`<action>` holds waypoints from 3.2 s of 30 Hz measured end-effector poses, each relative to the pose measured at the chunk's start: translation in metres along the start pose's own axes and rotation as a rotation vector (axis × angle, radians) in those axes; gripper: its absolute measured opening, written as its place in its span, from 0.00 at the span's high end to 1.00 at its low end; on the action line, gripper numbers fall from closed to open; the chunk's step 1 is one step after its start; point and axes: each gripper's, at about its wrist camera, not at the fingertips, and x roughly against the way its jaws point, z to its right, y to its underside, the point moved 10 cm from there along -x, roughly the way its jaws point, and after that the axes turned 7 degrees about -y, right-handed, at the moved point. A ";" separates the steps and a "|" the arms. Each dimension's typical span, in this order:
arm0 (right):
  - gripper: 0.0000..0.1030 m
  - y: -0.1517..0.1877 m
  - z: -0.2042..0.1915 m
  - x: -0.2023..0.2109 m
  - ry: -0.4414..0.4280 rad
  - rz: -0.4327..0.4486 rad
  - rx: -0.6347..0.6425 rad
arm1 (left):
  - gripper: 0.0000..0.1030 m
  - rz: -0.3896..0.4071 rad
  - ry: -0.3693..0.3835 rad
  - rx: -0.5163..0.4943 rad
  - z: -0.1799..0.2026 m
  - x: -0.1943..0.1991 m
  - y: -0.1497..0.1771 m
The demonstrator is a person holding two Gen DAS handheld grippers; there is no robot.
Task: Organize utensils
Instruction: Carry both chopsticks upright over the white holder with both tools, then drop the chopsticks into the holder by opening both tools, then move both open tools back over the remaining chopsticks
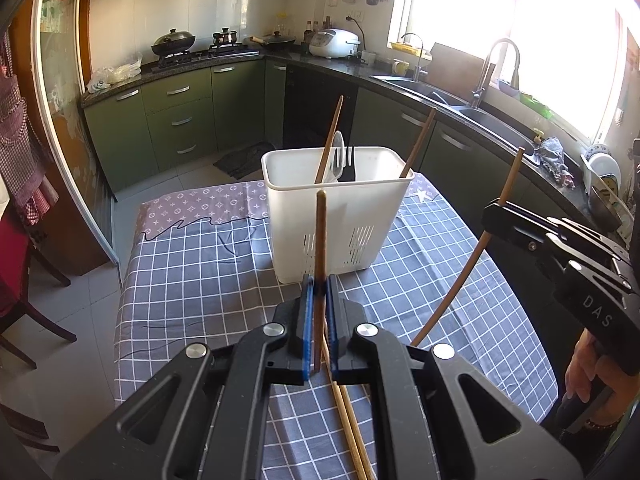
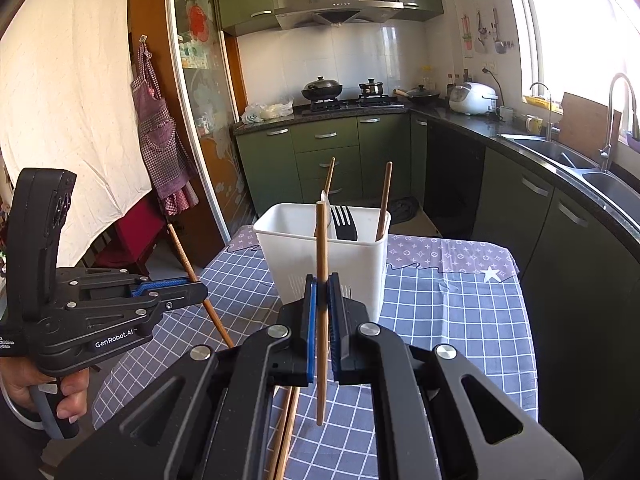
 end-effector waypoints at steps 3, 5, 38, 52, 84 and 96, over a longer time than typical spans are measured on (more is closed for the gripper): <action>0.94 -0.007 -0.002 0.003 -0.006 0.008 0.006 | 0.94 0.010 -0.001 -0.005 0.000 0.004 -0.005; 0.94 -0.013 -0.004 0.005 -0.009 0.014 0.011 | 0.94 0.018 -0.003 -0.010 0.001 0.007 -0.010; 0.94 -0.187 0.021 -0.015 0.069 0.201 0.041 | 0.94 0.248 -0.026 0.023 -0.006 0.027 -0.174; 0.93 -0.144 0.016 -0.048 0.051 0.144 0.050 | 0.86 0.083 -0.039 0.011 -0.017 -0.035 -0.126; 0.66 0.137 0.068 -0.009 0.092 -0.143 -0.230 | 0.82 -0.415 0.024 0.071 0.021 -0.103 0.108; 0.64 0.131 0.064 -0.015 0.063 -0.157 -0.243 | 0.84 -0.458 -0.023 0.020 0.026 -0.122 0.119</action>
